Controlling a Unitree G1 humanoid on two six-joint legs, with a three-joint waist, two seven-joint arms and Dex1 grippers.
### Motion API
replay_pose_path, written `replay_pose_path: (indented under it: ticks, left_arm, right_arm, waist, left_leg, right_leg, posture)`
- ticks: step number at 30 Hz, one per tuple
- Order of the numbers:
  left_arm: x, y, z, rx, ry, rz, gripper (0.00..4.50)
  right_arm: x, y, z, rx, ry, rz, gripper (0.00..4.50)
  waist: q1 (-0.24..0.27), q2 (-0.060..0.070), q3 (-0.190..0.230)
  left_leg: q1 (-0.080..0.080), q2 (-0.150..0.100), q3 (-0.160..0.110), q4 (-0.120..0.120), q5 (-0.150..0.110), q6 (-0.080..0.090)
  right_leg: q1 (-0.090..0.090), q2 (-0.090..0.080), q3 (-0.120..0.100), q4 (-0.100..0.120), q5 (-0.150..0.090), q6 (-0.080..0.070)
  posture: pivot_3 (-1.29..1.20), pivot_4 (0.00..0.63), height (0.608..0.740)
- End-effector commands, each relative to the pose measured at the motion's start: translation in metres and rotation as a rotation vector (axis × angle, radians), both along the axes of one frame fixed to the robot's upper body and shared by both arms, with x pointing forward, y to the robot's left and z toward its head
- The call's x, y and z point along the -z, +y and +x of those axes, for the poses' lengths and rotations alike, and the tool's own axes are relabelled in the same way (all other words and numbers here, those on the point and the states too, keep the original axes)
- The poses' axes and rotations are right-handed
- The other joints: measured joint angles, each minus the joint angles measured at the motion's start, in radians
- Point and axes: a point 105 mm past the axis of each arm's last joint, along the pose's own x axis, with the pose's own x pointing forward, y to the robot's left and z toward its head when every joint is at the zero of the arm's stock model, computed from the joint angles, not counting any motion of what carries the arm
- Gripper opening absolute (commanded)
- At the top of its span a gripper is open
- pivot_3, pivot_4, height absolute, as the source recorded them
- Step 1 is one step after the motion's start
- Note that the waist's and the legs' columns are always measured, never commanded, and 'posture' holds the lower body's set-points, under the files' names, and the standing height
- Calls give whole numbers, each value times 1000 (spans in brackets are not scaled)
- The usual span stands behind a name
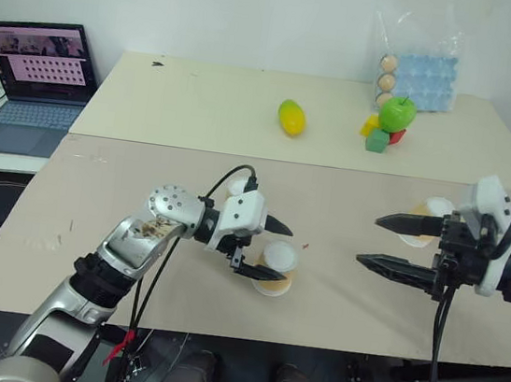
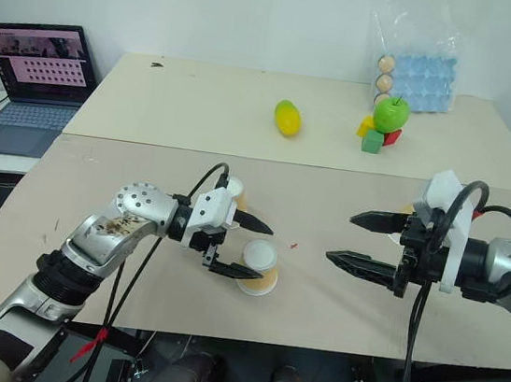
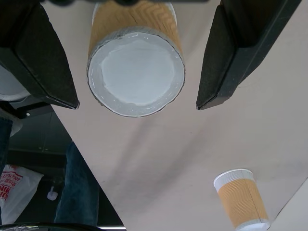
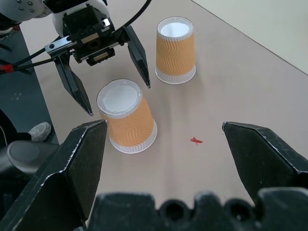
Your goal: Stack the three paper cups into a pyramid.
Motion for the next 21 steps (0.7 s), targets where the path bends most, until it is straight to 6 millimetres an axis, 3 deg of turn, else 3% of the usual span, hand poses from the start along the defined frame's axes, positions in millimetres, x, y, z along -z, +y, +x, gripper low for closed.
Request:
replay_pose_path:
  ticks: [1,9,10,14,21]
  left_arm:
    - [3,-2,-1,16,-44,17,4136]
    - [10,-4,-2,15,-50,25,4136]
    - [10,-4,-2,14,-49,24,3621]
    - [9,-6,-3,22,-35,12,2453]
    - [-9,-14,9,-29,-49,-38,2388]
  right_arm:
    - [-10,-1,-1,9,-52,-21,4500]
    - [-12,0,0,14,-64,-22,4500]
    - [-12,0,0,15,-64,-22,4500]
    - [-12,0,1,19,-67,-22,4500]
    - [-12,-1,0,20,-66,-22,4500]
  waist:
    - [0,0,0]
    - [0,0,0]
    - [0,0,0]
    - [0,0,0]
    - [0,0,0]
  left_leg:
    - [0,0,0,0,0,0]
    - [0,0,0,0,0,0]
    - [0,0,0,0,0,0]
    - [0,0,0,0,0,0]
    - [0,0,0,0,0,0]
  right_leg:
    - [0,0,0,0,0,0]
    - [0,0,0,0,1,-2]
    - [0,0,0,0,1,-2]
    - [0,0,0,0,1,-2]
    - [0,0,0,0,1,-1]
  posture:
    - [0,150,740]
    - [0,150,740]
    - [0,150,740]
    - [0,150,740]
    - [0,150,740]
